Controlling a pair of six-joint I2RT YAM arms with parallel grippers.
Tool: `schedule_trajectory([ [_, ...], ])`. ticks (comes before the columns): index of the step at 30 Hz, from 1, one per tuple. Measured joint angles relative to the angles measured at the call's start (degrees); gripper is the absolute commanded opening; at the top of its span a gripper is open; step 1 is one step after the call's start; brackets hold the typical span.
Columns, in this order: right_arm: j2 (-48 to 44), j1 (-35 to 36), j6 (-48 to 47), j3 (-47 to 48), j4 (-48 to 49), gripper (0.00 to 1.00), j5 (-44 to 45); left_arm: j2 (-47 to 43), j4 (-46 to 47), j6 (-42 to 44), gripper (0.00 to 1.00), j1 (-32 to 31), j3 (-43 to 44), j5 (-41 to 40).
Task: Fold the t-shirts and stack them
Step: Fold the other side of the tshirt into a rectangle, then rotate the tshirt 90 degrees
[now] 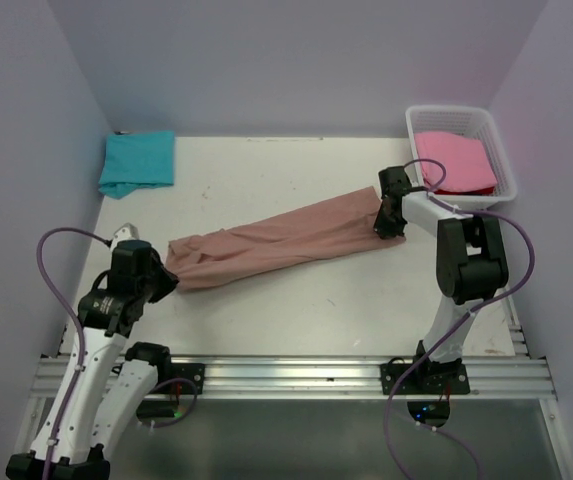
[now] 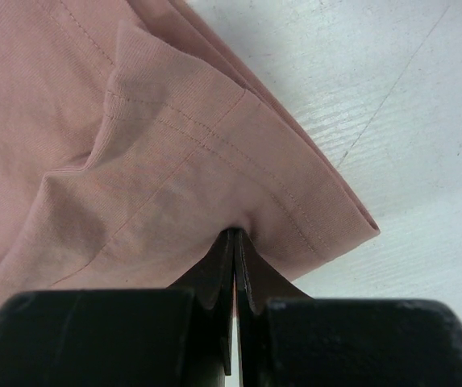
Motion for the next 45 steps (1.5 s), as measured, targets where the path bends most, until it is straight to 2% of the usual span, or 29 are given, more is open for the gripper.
schedule_trajectory([
  [3,0.24,0.0,0.0,0.28,-0.2,0.0,0.0,-2.69,-0.98,-0.02,0.0,0.02,0.0,2.89],
  [4,0.33,0.0,0.0,0.44,-0.28,0.0,0.02,-3.69,-1.09,-0.04,0.06,0.02,0.0,4.09],
  [6,0.57,0.0,0.0,0.81,-0.46,0.0,0.02,-5.77,-1.25,-0.35,0.22,0.02,0.0,5.97],
  [7,0.7,0.0,-0.02,1.05,-0.57,0.0,0.04,-6.75,-1.36,-0.61,0.41,0.02,0.0,6.47],
  [10,1.05,0.0,-0.02,1.57,-0.94,0.0,0.11,-9.03,-2.32,-1.29,0.69,0.02,0.61,7.08],
  [16,1.86,0.0,0.0,3.02,-1.9,0.0,0.17,-9.25,-2.29,-1.97,0.74,0.02,4.5,7.15],
  [18,1.88,0.0,0.0,3.08,-1.99,0.0,0.17,-9.05,-1.46,-1.9,0.69,0.02,4.48,7.21],
  [20,1.92,0.0,0.0,3.1,-2.03,0.0,0.17,-8.57,0.28,-1.95,0.48,0.02,3.41,7.34],
  [21,1.92,0.0,0.0,3.13,-2.05,0.0,0.17,-8.37,2.25,-1.7,0.2,0.02,1.95,7.54],
  [22,1.95,0.0,-0.02,3.17,-2.05,0.0,0.17,-7.87,4.24,-1.64,0.08,0.02,0.07,7.91],
  [23,2.03,0.0,-0.04,3.21,-2.1,0.0,0.17,-7.1,6.36,-1.25,0.0,0.02,-2.05,8.46],
  [29,2.47,0.0,-0.31,3.96,-2.67,0.0,0.13,5.4,19.65,-0.44,0.0,0.0,-11.78,11.43],
  [33,2.75,0.0,-0.46,4.37,-2.73,0.0,0.09,12.87,26.25,-0.48,0.0,-0.9,-12.9,11.82],
  [40,3.37,-0.02,-0.61,5.2,-2.78,0.0,-0.09,21.11,36.06,-2.1,0.0,-8.15,-12.87,9.75],
  [45,3.45,-0.02,-0.9,5.31,-2.78,0.0,-0.22,29.0,39.58,-3.52,0.0,-13.6,-12.9,8.61],
])
